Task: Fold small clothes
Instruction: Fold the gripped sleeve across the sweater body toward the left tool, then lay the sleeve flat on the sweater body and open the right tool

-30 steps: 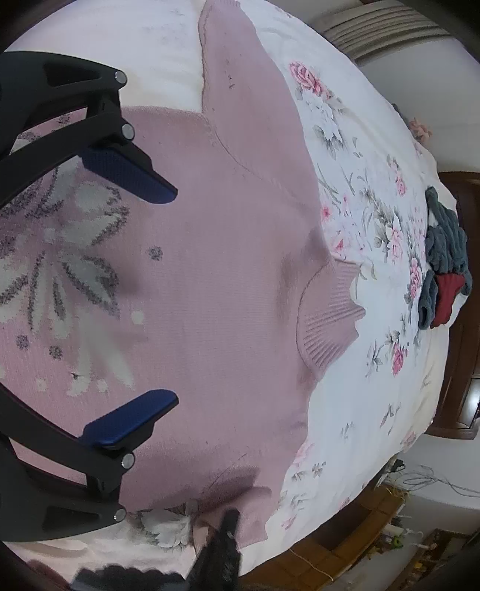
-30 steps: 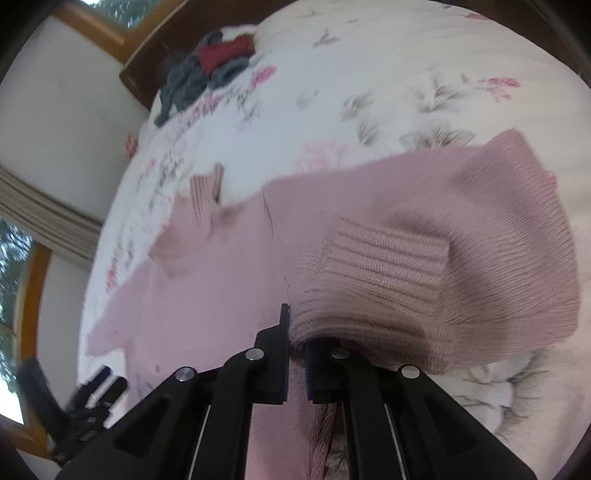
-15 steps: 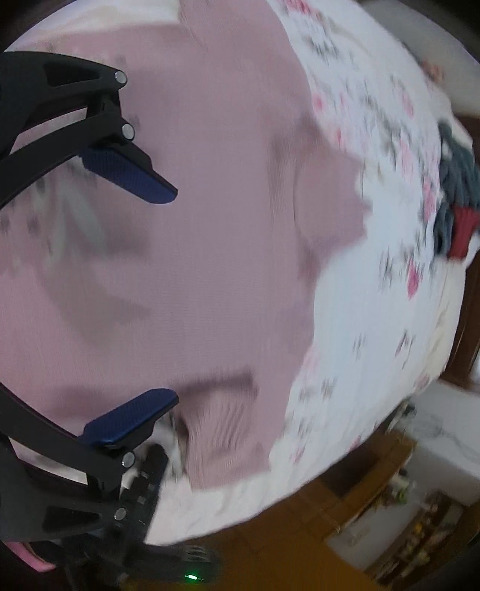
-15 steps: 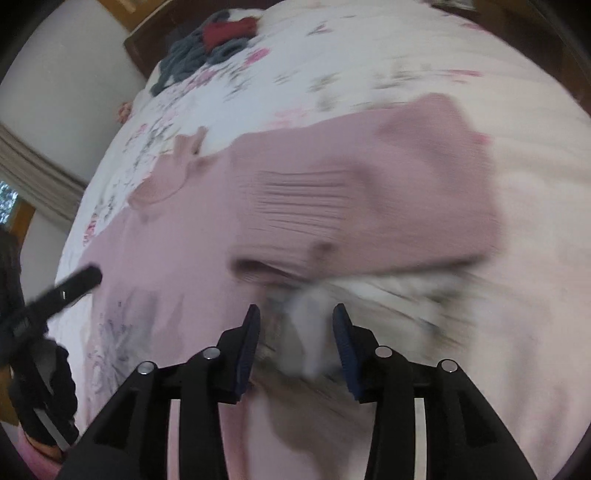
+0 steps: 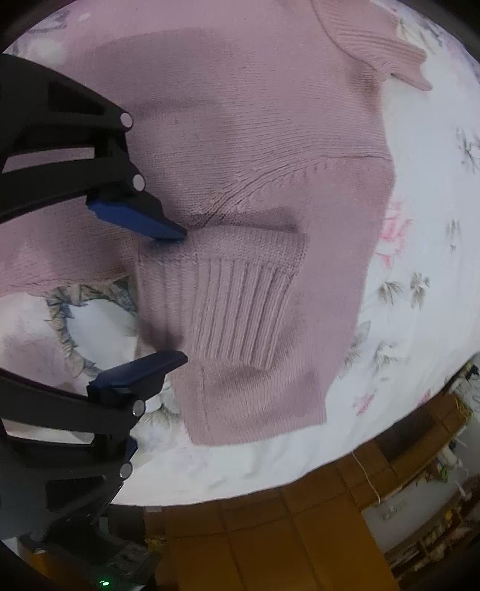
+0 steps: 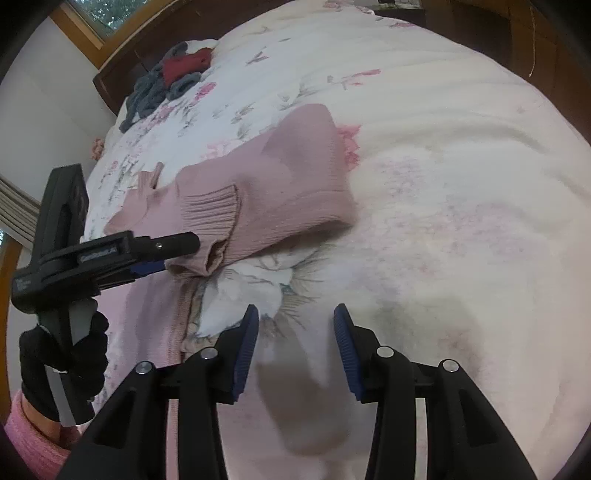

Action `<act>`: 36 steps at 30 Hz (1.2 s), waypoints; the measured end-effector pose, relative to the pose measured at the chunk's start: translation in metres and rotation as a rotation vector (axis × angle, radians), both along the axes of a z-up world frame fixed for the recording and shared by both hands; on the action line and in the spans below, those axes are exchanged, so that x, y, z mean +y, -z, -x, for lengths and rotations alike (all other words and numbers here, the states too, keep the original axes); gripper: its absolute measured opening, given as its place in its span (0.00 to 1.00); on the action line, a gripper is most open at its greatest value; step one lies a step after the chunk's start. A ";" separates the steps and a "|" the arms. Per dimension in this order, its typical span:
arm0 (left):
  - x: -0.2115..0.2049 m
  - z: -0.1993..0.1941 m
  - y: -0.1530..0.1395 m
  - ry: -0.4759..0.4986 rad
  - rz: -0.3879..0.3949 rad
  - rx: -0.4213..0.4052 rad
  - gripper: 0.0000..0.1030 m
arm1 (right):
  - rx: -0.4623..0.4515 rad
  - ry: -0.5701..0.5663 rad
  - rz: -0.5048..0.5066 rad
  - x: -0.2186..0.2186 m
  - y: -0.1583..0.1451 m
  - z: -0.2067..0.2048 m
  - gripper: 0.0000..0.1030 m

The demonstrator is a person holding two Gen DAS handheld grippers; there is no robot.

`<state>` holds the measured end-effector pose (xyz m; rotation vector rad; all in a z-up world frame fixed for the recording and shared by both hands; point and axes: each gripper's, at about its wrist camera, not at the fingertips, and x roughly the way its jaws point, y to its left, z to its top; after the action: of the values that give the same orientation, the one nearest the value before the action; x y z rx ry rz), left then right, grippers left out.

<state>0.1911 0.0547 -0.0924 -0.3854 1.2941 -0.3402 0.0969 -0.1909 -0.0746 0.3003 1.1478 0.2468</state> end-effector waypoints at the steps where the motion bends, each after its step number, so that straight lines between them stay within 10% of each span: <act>1: -0.003 -0.001 0.001 0.000 -0.016 -0.007 0.52 | 0.002 0.002 0.002 0.000 0.001 0.000 0.42; 6: 0.009 0.004 -0.009 -0.041 -0.019 -0.047 0.11 | 0.009 0.005 0.014 0.003 0.004 0.000 0.43; 23: 0.159 0.050 -0.083 -0.302 -0.149 -0.318 0.10 | -0.046 -0.036 -0.003 0.043 -0.019 -0.035 0.43; 36: 0.237 0.063 -0.046 -0.423 -0.228 -0.237 0.10 | 0.042 -0.140 -0.039 0.126 0.007 -0.095 0.43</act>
<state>0.1279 0.2914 -0.0460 -0.4001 0.9766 0.1168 0.1916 -0.0650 -0.0821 0.2605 1.2086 0.3879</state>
